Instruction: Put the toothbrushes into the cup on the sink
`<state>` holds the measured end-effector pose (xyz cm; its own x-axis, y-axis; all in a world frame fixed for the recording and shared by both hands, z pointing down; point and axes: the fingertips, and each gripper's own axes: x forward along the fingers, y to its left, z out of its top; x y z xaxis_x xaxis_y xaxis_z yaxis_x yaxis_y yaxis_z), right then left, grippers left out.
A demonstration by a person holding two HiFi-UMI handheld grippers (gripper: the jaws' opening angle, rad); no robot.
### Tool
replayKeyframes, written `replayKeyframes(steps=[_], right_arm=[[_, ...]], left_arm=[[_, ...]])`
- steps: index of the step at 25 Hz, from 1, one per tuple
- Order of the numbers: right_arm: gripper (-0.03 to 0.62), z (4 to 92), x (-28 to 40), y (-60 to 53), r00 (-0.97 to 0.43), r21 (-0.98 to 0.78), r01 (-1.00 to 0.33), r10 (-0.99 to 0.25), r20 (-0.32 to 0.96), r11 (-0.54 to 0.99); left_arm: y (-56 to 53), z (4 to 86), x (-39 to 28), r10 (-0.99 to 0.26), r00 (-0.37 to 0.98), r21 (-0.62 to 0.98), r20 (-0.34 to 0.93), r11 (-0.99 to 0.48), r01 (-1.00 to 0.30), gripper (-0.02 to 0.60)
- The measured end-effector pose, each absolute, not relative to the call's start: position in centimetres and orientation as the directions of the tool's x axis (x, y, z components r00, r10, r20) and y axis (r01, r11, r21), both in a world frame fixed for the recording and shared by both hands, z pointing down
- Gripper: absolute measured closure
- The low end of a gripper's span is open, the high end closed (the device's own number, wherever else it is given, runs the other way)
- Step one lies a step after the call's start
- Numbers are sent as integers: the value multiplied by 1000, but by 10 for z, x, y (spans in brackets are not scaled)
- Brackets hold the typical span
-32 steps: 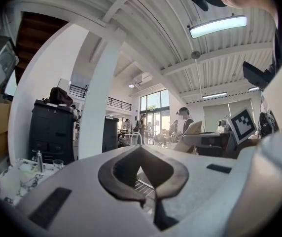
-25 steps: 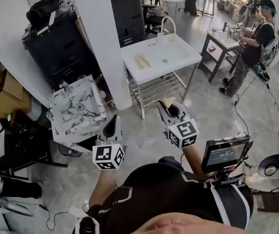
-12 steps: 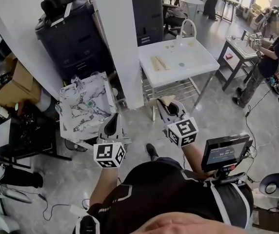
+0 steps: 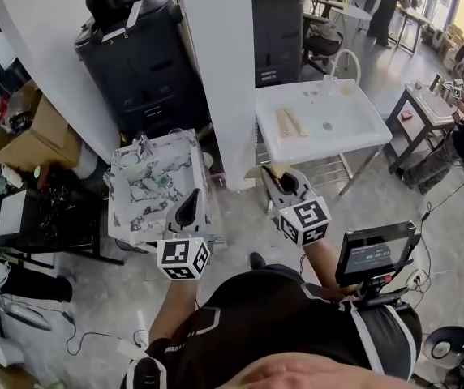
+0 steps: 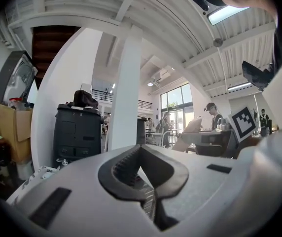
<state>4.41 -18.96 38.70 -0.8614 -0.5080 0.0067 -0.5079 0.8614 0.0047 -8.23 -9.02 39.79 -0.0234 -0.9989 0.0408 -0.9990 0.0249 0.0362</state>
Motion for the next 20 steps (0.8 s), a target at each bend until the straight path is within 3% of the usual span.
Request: replayKeyframes(steps=[20], right_arm=[[548, 403, -22, -319, -915, -28, -402, -402, 13, 915]], left_arm=[[-213, 412, -132, -988, -107, 2, 107, 108, -994, 577]])
